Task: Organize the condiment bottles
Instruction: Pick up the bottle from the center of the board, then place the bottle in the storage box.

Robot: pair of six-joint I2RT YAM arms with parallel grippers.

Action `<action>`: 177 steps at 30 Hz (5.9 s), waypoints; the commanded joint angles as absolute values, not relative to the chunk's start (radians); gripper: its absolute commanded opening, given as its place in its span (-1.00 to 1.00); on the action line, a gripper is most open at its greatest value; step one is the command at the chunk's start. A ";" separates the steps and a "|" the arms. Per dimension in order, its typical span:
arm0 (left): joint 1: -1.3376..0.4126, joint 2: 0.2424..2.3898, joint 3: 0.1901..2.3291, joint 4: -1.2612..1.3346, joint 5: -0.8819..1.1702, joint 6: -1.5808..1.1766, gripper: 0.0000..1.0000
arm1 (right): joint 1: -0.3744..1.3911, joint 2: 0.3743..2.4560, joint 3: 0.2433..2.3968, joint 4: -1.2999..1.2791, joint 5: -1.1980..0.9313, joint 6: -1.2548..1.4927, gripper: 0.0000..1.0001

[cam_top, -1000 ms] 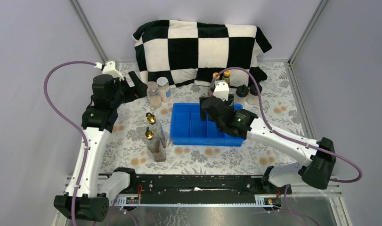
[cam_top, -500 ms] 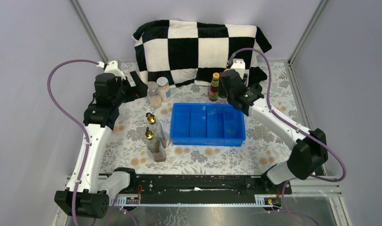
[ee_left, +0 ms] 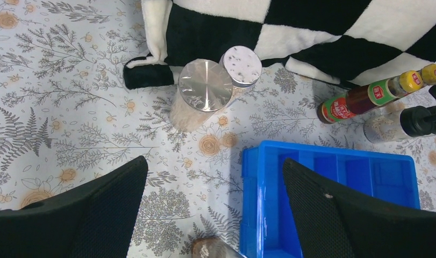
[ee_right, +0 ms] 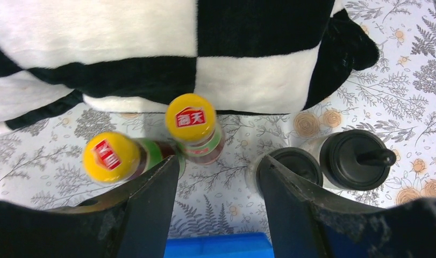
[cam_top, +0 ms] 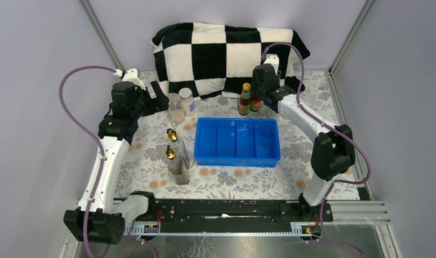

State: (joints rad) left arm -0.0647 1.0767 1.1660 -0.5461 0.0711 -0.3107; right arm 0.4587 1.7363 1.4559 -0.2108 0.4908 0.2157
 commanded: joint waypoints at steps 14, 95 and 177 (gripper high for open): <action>-0.067 1.087 1.175 -0.507 0.054 -0.301 0.98 | 0.400 1.811 1.564 -0.128 0.298 0.176 0.32; -0.067 1.036 1.141 -0.529 0.115 -0.362 0.98 | 0.616 1.332 1.667 -0.621 0.375 0.179 -0.71; -0.069 0.988 1.073 -0.551 0.121 -0.351 0.98 | 0.931 1.132 0.906 -0.223 0.522 0.368 0.25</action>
